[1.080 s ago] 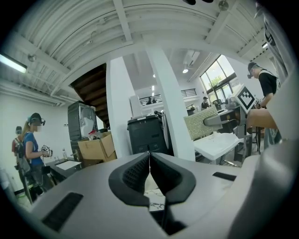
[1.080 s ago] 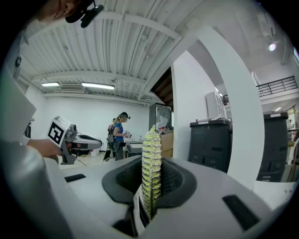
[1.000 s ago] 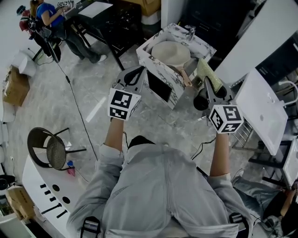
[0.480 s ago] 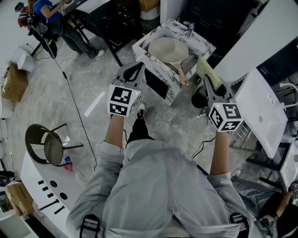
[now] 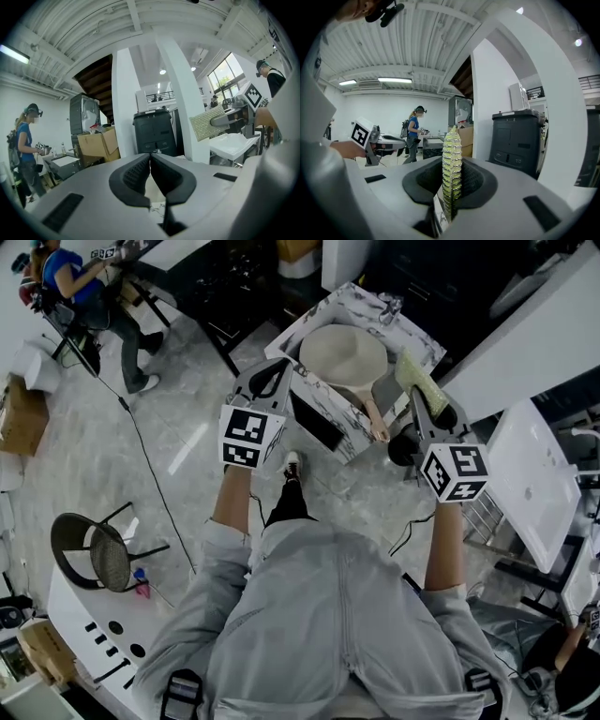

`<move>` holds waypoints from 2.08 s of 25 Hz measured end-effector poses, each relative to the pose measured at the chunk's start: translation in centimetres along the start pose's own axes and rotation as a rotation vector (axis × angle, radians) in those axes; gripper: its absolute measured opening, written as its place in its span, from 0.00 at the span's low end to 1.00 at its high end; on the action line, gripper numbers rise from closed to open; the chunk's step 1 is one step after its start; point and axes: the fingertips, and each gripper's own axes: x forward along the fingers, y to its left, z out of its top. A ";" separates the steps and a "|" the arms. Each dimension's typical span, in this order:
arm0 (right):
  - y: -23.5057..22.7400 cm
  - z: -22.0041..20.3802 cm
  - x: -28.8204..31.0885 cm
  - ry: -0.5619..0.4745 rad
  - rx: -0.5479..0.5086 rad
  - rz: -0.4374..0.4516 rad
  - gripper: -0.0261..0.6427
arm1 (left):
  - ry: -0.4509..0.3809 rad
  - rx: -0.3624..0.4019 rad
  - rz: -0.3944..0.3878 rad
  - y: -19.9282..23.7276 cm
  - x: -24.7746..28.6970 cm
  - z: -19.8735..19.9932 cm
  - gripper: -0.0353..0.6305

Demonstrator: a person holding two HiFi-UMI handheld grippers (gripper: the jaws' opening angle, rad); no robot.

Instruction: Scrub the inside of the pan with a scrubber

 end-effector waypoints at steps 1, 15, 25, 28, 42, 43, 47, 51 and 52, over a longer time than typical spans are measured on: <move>-0.1 0.3 1.5 -0.002 0.008 0.001 0.17 | 0.000 -0.004 -0.001 1.2 1.1 -0.1 0.09; -3.1 3.6 16.0 0.021 0.025 -0.061 0.17 | -0.005 0.007 -0.074 11.7 12.4 0.9 0.09; -4.8 2.5 23.0 0.056 0.108 -0.108 0.17 | 0.018 -0.001 -0.118 15.7 17.2 -0.7 0.09; -5.0 2.8 25.4 0.063 0.110 -0.121 0.17 | 0.024 -0.014 -0.123 17.7 18.6 -1.4 0.09; -7.0 -1.8 32.0 0.169 0.129 -0.118 0.17 | 0.100 -0.057 -0.155 19.6 23.8 -5.3 0.09; -7.4 -2.2 32.4 0.176 0.125 -0.112 0.17 | 0.109 -0.058 -0.146 19.5 24.2 -5.7 0.09; -8.7 -4.4 33.9 0.216 0.101 -0.067 0.17 | 0.125 -0.075 -0.100 18.7 25.2 -5.9 0.09; -8.7 -6.6 35.1 0.260 0.086 -0.006 0.17 | 0.136 -0.073 -0.068 17.5 25.0 -5.4 0.09; -8.6 -7.2 35.4 0.270 0.082 0.007 0.17 | 0.140 -0.076 -0.056 17.5 25.0 -5.4 0.09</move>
